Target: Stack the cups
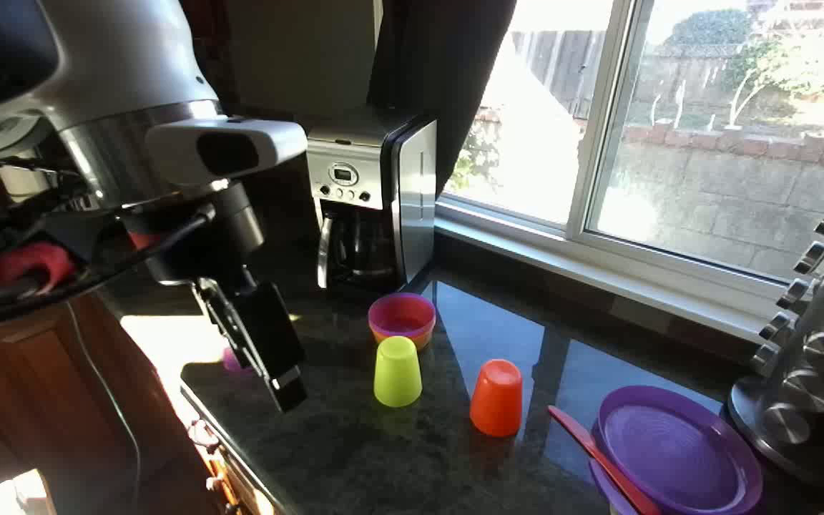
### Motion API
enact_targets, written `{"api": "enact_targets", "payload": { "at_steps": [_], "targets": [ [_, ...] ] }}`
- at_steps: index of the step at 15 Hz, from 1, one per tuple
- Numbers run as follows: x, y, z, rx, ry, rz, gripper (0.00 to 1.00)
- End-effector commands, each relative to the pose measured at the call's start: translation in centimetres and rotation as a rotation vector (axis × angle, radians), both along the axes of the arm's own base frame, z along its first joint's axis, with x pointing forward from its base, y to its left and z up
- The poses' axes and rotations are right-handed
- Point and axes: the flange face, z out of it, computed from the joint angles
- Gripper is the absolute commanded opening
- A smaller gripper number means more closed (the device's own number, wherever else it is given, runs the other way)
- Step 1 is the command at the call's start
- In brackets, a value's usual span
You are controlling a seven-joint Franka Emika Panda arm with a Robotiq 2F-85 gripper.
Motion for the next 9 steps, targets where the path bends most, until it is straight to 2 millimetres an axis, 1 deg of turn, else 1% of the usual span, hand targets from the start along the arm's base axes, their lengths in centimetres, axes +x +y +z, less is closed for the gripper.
{"api": "enact_targets", "payload": {
  "at_steps": [1, 7, 8, 9],
  "targets": [
    [0.0, 0.0, 0.0, 0.001, 0.003, 0.0, 1.0],
    [0.1, 0.0, -0.2, 0.002, 0.008, 0.0, 1.0],
    [1.0, -0.6, -0.2, 0.037, 0.012, -0.059, 1.0],
    [1.6, -0.8, -0.4, 0.058, 0.019, -0.077, 1.0]
  ]
}}
